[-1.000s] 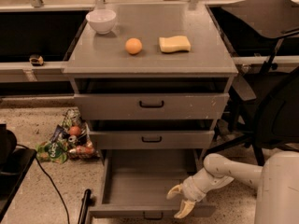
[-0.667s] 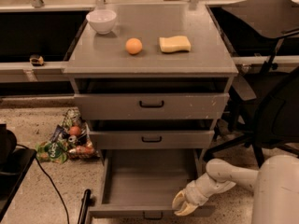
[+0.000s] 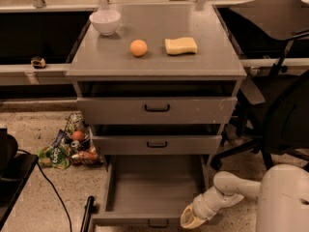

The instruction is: Close bottom drawer

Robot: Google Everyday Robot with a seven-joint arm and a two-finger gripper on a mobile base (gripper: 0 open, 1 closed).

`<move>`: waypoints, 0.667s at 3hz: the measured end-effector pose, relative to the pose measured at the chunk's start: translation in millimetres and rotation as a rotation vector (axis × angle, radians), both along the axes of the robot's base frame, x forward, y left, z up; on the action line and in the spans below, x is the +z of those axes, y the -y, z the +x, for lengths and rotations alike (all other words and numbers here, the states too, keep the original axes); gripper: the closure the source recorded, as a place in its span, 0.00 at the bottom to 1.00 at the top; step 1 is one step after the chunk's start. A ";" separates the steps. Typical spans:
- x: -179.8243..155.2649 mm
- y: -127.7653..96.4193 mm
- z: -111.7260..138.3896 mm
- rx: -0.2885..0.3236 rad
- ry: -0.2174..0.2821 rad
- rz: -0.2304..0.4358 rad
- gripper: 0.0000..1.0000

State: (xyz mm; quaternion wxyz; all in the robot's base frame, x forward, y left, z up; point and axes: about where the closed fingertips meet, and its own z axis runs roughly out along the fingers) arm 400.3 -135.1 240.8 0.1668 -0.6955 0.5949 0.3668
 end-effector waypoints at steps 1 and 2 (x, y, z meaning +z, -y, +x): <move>-10.3 -0.4 -6.1 0.004 0.024 -0.032 1.00; -36.4 12.0 -20.9 -0.020 0.051 -0.044 1.00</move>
Offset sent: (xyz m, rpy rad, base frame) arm -0.0393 -0.0323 -0.0702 -0.0584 -0.0894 -0.0555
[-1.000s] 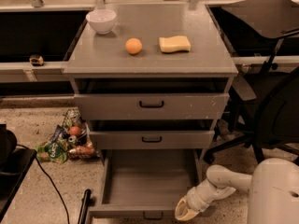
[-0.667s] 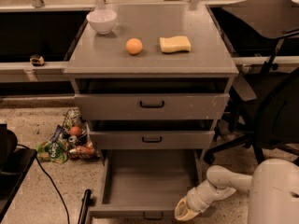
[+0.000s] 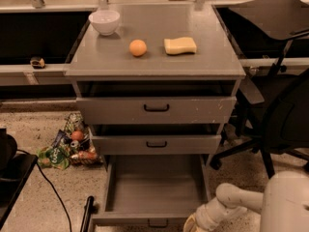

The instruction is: Close bottom drawer

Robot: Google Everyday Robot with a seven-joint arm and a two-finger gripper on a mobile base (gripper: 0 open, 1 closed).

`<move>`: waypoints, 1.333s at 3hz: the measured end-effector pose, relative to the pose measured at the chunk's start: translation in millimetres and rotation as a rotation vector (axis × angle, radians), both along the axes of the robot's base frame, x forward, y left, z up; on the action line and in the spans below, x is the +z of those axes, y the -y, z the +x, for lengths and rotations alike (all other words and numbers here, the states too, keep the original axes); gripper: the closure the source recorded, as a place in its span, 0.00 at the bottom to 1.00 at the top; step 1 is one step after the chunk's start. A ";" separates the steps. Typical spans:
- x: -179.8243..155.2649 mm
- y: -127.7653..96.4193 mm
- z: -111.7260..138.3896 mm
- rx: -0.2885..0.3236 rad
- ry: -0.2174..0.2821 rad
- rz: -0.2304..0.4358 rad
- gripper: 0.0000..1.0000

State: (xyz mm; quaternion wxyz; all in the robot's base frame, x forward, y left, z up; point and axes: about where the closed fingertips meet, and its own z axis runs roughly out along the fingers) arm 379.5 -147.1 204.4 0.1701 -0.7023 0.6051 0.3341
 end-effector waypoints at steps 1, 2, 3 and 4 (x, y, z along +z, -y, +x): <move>-24.2 14.6 -7.6 -0.019 0.021 0.009 1.00; -41.5 26.1 -6.5 -0.044 0.035 0.013 0.82; -50.0 33.4 -4.6 -0.072 0.063 0.015 0.58; -54.4 35.8 -2.1 -0.078 0.073 0.021 0.36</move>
Offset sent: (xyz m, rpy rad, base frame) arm -0.0001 -0.0439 -0.0593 0.0126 -0.0601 -0.0789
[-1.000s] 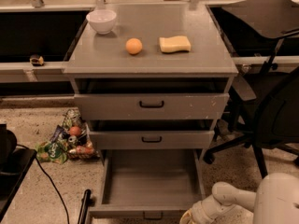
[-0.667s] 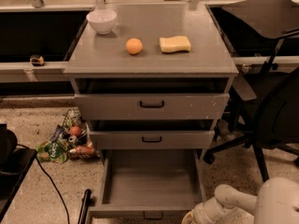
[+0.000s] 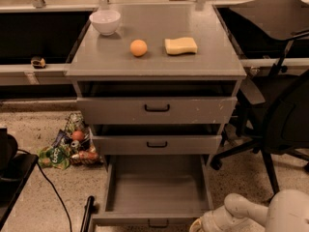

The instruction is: Close bottom drawer

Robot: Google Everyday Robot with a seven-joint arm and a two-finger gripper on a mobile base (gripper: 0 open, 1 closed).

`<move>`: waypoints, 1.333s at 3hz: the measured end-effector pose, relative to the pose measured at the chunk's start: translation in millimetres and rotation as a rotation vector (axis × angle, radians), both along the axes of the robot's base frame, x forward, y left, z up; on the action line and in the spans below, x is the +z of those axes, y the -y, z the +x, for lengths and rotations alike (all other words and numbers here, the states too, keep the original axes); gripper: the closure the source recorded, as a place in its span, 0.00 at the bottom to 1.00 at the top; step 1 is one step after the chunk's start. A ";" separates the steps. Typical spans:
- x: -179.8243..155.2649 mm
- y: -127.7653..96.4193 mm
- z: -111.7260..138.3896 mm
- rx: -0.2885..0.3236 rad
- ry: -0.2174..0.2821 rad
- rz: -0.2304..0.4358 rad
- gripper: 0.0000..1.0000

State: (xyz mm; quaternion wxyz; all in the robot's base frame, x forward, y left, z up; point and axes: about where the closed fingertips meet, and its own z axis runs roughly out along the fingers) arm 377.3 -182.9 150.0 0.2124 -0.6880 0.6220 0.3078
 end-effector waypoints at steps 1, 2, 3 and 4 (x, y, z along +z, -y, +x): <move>-2.3 1.6 2.8 -0.001 0.004 0.026 0.12; -2.5 1.8 1.4 -0.001 0.004 0.029 0.00; -2.7 5.5 11.2 0.002 0.007 0.045 0.00; 2.2 14.2 33.0 0.010 0.029 0.047 0.00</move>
Offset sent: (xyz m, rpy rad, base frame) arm 0.0157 -0.0091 -0.0007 0.0495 -0.0167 -0.0016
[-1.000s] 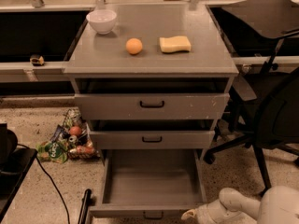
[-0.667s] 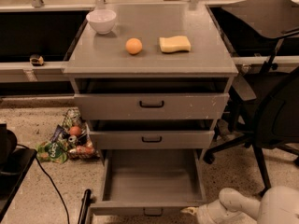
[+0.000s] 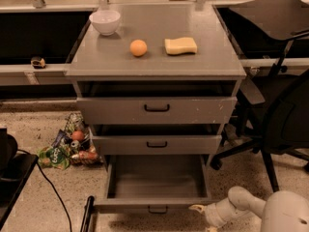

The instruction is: Close bottom drawer

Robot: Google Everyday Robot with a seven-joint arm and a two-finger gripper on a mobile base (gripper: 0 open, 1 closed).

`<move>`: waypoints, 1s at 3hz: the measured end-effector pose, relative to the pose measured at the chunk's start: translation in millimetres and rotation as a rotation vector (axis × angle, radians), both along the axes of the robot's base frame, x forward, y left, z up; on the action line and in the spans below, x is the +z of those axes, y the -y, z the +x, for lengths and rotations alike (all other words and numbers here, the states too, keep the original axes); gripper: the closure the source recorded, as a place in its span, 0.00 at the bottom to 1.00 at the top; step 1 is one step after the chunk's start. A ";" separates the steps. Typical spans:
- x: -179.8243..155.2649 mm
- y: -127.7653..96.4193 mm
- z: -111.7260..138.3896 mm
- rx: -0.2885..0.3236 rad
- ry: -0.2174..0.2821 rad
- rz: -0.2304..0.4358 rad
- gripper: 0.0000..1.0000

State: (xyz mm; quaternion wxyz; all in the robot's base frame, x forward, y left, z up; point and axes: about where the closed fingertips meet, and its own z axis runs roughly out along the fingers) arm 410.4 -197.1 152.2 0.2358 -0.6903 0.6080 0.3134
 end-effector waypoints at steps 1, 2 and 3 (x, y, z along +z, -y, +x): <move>12.8 21.4 52.2 0.002 0.058 -0.006 0.00; 13.5 23.4 56.1 -0.001 0.065 -0.008 0.00; 8.7 18.8 52.0 -0.008 0.071 -0.012 0.17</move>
Offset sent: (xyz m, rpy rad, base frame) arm 0.0887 -0.0407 0.0240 -0.0150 -0.1015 -0.0036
